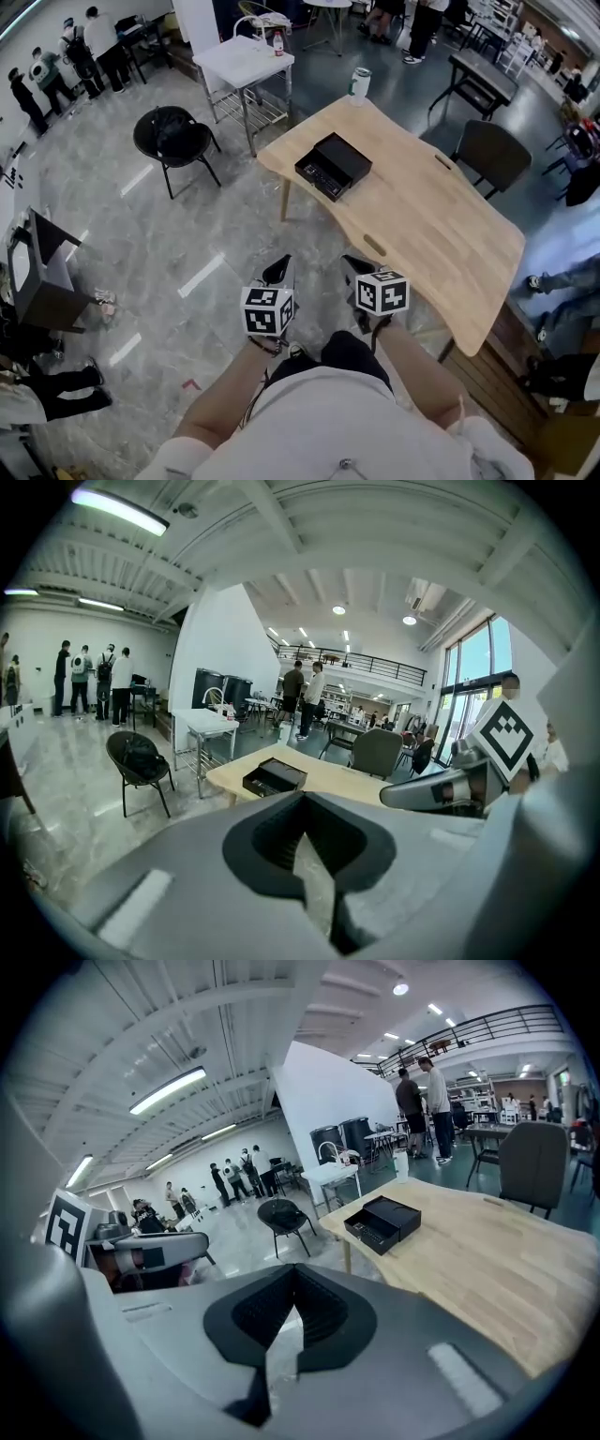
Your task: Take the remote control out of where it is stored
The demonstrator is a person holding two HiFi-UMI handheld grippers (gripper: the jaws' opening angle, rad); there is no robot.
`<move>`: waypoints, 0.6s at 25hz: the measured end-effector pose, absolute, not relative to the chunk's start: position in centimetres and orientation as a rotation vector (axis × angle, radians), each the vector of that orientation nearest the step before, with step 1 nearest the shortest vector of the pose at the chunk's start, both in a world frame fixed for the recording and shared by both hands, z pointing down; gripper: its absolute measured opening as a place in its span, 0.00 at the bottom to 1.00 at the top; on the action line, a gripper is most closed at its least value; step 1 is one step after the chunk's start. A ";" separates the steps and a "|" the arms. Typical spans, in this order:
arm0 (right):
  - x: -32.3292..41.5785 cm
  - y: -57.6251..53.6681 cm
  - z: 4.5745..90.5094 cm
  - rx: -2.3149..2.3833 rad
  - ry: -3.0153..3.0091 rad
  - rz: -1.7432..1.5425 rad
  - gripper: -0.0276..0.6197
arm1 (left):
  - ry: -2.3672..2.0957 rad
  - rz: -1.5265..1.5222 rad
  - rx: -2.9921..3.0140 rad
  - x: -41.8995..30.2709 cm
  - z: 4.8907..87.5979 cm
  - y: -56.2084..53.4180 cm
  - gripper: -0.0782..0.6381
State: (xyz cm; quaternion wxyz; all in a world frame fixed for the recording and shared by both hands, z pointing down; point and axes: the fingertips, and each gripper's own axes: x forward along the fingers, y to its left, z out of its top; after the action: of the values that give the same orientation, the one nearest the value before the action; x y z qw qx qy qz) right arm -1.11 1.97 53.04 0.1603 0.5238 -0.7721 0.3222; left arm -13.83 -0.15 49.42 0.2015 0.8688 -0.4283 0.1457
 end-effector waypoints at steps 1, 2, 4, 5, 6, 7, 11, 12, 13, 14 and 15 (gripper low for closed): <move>-0.9 0.5 53.5 1.491 -2.197 0.926 0.09 | -1.199 0.408 2.420 -14.0 49.6 -1.6 0.11; -0.6 -1.2 54.0 1.489 -2.190 0.933 0.09 | -1.203 0.408 2.414 -14.2 49.9 -3.2 0.11; -0.1 -4.8 55.0 1.488 -2.176 0.948 0.09 | -1.208 0.413 2.400 -14.4 50.4 -6.6 0.11; 0.2 -6.7 55.5 1.486 -2.171 0.955 0.09 | -1.212 0.419 2.393 -14.5 50.8 -8.4 0.11; 0.4 -8.6 56.0 1.480 -2.170 0.963 0.09 | -1.218 0.425 2.385 -14.6 51.1 -10.3 0.11; 0.6 -10.8 56.5 1.472 -2.175 0.970 0.09 | -1.229 0.430 2.376 -14.6 51.4 -12.3 0.11; 1.8 -20.1 58.0 1.435 -2.196 0.996 0.09 | -1.282 0.453 2.341 -13.6 52.3 -20.7 0.11; 2.2 -22.4 58.2 1.427 -2.196 0.997 0.09 | -1.290 0.458 2.329 -13.1 52.4 -22.8 0.11; 2.6 -24.5 58.3 1.415 -2.196 0.994 0.09 | -1.292 0.462 2.317 -12.5 52.6 -24.7 0.11; 2.9 -26.4 58.4 1.398 -2.199 0.989 0.08 | -1.288 0.466 2.305 -11.8 52.8 -26.6 0.11; 3.1 -28.2 58.5 1.376 -2.204 0.983 0.08 | -1.284 0.472 2.293 -11.1 53.0 -28.5 0.11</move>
State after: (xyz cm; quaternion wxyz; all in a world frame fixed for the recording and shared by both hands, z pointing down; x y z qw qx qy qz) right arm 3.14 -28.22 58.52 0.1810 0.4871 -0.7803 0.3481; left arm -11.05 -28.49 52.99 0.2334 0.8350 -0.4677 0.1720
